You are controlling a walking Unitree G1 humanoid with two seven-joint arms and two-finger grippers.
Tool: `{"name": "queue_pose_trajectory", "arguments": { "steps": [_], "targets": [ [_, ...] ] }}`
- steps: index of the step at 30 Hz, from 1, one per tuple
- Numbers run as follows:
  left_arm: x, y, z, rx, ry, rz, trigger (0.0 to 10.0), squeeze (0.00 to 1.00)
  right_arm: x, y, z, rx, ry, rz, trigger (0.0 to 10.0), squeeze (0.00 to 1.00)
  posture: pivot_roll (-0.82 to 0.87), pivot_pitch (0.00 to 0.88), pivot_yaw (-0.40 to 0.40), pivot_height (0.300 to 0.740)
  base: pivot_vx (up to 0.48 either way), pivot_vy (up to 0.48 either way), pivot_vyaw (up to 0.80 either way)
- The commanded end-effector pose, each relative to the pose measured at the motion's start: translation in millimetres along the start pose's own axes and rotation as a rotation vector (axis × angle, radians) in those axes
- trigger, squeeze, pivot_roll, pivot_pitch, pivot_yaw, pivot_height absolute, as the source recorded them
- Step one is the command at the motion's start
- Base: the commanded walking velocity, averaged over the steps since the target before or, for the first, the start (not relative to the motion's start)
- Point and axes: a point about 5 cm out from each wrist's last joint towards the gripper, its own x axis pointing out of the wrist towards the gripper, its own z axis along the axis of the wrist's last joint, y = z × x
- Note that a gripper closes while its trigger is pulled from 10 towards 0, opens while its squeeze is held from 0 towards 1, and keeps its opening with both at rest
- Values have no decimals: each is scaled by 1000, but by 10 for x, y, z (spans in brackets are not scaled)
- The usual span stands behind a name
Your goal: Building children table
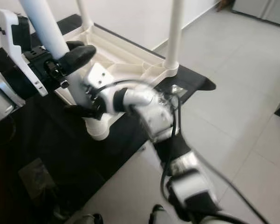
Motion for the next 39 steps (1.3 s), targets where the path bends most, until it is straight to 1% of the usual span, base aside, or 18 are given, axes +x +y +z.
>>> {"name": "queue_pose_trajectory", "arguments": {
  "steps": [1, 2, 3, 4, 11, 12, 13, 14, 24, 25, 27, 28, 29, 33, 34, 36, 37, 39],
  "targets": [
    [36, -142, -91, -50, 42, -118, 0, 0, -4, 11, 53, -41, -43, 139, 10000, 1000, 75, 252, 58, 740, 0, 0, 0],
    [37, -154, -90, -50, 42, -123, 0, 0, -14, -21, 89, -61, -44, 182, 10000, 714, 77, 252, 58, 740, 0, 0, 0],
    [37, -154, -90, -50, 42, -123, 0, 0, -14, -21, 89, -61, -44, 182, 10000, 714, 77, 252, 58, 740, 0, 0, 0],
    [35, -173, -88, -50, 43, -130, 0, 0, 11, -83, 134, -64, -49, 197, 10000, 0, 90, 256, 57, 740, 0, 0, 0],
    [25, -214, -79, -47, 47, -144, 0, 0, 88, -158, 209, -49, -58, 252, 9647, 0, 108, 261, 56, 740, 0, 0, 0],
    [21, -221, -74, -46, 46, -146, 0, 0, 100, -152, 215, -47, -59, 282, 3451, 0, 112, 263, 53, 740, 0, 0, 0],
    [21, -221, -74, -46, 46, -146, 0, 0, 100, -152, 215, -47, -59, 282, 3451, 0, 112, 263, 53, 740, 0, 0, 0],
    [17, -227, -68, -44, 45, -147, 0, 0, 103, -132, 214, -40, -60, 328, 0, 0, 112, 265, 52, 740, 0, 0, 0],
    [29, -257, -56, -28, 35, -150, 0, 0, 112, -110, 85, -35, -44, 450, 0, 0, 102, 257, 54, 740, 0, 0, 0],
    [35, -247, -53, -19, 30, -135, 3373, 0, 113, -113, 69, -36, -41, 446, 0, 0, 96, 253, 54, 740, 0, 0, 0],
    [35, -247, -53, -19, 30, -135, 3373, 0, 113, -113, 69, -36, -41, 446, 0, 0, 96, 253, 54, 740, 0, 0, 0],
    [37, -241, -52, -17, 27, -125, 10000, 408, 111, -115, 58, -37, -41, 442, 0, 0, 96, 253, 54, 740, 0, 0, 0],
    [41, -247, -51, -22, 23, -130, 10000, 1000, 101, -118, 43, -36, -42, 434, 0, 0, 89, 249, 55, 740, 0, 0, 0],
    [41, -241, -23, -33, 10, -121, 10000, 1000, 97, -121, -3, -25, -33, 373, 0, 0, 83, 250, 52, 740, 0, 0, 0],
    [13, -213, 46, -41, -14, -106, 10000, 0, 172, -106, -74, 35, -25, 188, 0, 0, 68, 252, 43, 740, 0, 0, 0],
    [-2, -208, 69, -43, -20, -108, 10000, 0, 205, -94, -101, 68, -20, 111, 0, 0, 65, 252, 39, 740, 0, 0, 0],
    [-27, -204, 88, -40, -18, -110, 10000, 0, 354, -22, -282, 226, 26, -264, 0, 0, 61, 251, 33, 740, 0, 0, 0],
    [-27, -204, 88, -40, -18, -110, 10000, 0, 354, -22, -282, 226, 26, -264, 0, 0, 61, 251, 33, 740, 0, 0, 0]
  ]
}}
